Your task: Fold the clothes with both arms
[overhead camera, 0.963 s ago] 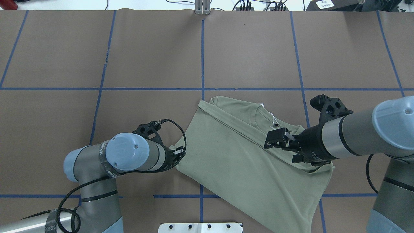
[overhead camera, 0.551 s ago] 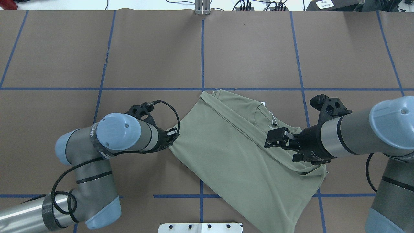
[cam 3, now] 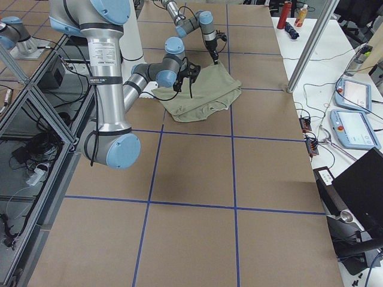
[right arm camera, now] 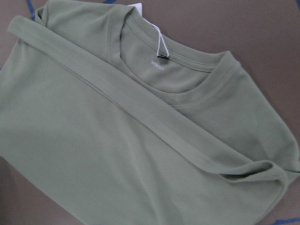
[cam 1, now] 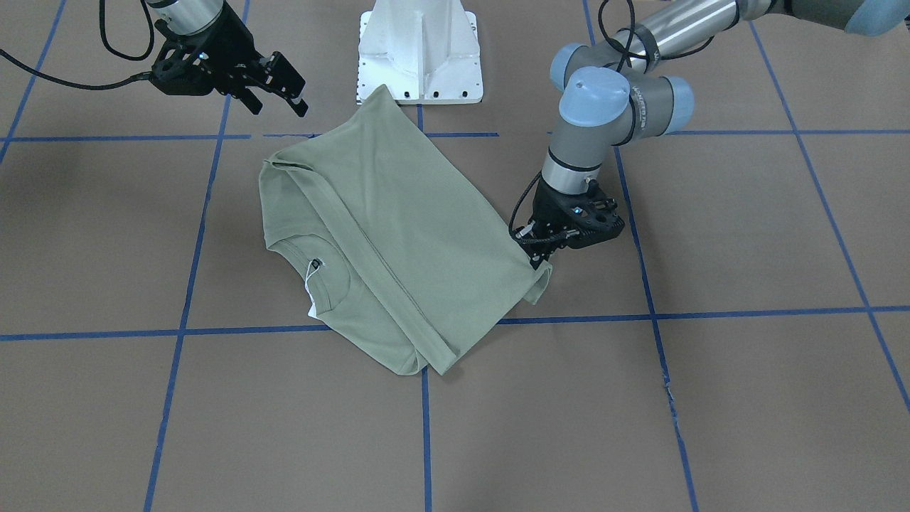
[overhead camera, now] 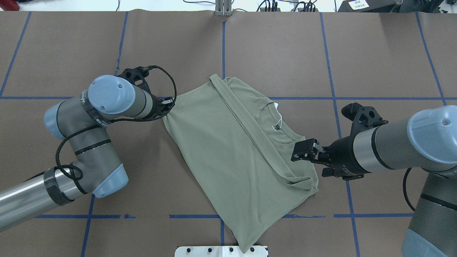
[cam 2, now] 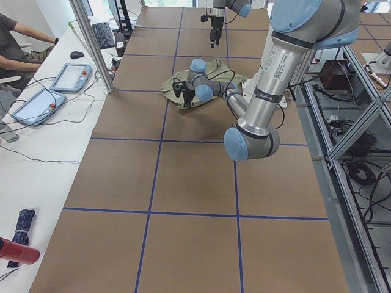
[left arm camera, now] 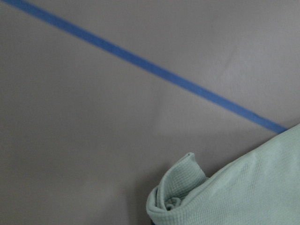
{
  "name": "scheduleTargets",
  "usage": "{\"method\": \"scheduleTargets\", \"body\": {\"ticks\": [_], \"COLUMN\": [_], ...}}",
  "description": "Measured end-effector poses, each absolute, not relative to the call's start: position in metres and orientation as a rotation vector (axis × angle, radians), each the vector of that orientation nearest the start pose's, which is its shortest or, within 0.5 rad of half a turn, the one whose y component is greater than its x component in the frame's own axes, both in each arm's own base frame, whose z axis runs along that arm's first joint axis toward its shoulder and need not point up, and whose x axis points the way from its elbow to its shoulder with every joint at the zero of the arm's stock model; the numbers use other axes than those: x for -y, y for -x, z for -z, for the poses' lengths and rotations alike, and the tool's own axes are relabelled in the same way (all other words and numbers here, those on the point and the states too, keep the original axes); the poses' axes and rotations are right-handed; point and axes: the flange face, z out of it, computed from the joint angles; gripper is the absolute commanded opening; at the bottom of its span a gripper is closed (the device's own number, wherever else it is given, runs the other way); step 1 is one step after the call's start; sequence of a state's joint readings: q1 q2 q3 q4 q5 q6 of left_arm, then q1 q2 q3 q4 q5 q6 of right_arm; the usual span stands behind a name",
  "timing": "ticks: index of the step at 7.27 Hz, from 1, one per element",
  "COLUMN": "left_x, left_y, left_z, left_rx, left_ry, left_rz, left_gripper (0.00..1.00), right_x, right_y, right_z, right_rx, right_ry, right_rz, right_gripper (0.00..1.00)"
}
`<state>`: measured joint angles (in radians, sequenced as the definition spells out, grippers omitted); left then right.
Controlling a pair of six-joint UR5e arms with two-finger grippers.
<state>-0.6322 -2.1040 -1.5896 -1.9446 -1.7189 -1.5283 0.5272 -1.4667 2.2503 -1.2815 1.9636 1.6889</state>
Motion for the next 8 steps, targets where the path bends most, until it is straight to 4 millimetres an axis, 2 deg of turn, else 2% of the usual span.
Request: {"method": "scheduleTargets", "body": {"ticks": [2,5,6,7,8], "left_x": [0.563,0.64,0.66,0.674,0.68], "left_y": [-0.495,-0.517,-0.528,-0.536,-0.538], "left_z": [-0.285,-0.272,-0.266,-0.261,-0.262], "left_rx": [-0.915,-0.942,-0.963,-0.974,-0.974], "left_ry": [-0.291,-0.452,-0.52,-0.571,-0.593], "left_rz": [0.475,0.478,0.491,0.507,0.516], "left_gripper": [0.0,0.0,0.66,1.0,1.0], "right_x": [0.31,0.314,0.315,0.315,0.315], "right_y": [0.341,0.345,0.345,0.346,0.346], "right_z": [-0.263,-0.27,-0.271,-0.271,-0.27], "right_rx": [1.116,1.101,1.101,1.101,1.101], "right_ry": [0.13,0.124,0.123,0.119,0.113], "right_rz": [-0.369,-0.381,-0.383,-0.385,-0.387], "right_gripper": [1.0,1.0,1.0,1.0,1.0]}}
